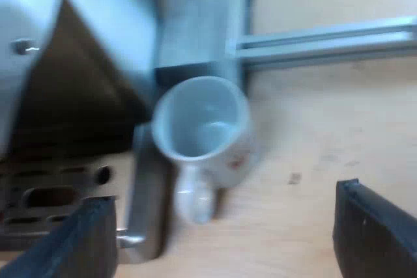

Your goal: Put the handle in the coffee machine

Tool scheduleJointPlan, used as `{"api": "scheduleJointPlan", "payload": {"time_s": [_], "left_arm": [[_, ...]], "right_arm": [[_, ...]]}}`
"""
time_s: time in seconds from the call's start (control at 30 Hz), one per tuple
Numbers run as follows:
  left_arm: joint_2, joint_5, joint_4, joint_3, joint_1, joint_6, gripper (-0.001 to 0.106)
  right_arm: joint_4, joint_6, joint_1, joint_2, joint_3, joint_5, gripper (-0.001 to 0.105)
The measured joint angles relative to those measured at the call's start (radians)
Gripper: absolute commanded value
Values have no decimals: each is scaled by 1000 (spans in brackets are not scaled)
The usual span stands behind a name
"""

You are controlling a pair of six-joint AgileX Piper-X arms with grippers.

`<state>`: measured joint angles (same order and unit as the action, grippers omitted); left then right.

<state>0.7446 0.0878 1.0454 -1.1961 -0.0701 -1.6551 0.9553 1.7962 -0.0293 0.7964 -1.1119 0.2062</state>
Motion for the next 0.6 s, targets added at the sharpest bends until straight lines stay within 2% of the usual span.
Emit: {"api": "scheduleJointPlan", "payload": {"time_s": [0.1,0.3,0.47,0.6], "left_arm": [[-21,0,8,0,0,0,89],[-87,0,27,0,0,0,89],[-182,0,25,14,0,-9,89],[-278,0,25,62,0,-9,89]], "right_arm": [[28,35,-68,-44,0,0,70],[29,91,-75,-174,0,9,70],[29,96,-75,-274,0,10,70],[29,99,-75,-353,0,34,70]]}}
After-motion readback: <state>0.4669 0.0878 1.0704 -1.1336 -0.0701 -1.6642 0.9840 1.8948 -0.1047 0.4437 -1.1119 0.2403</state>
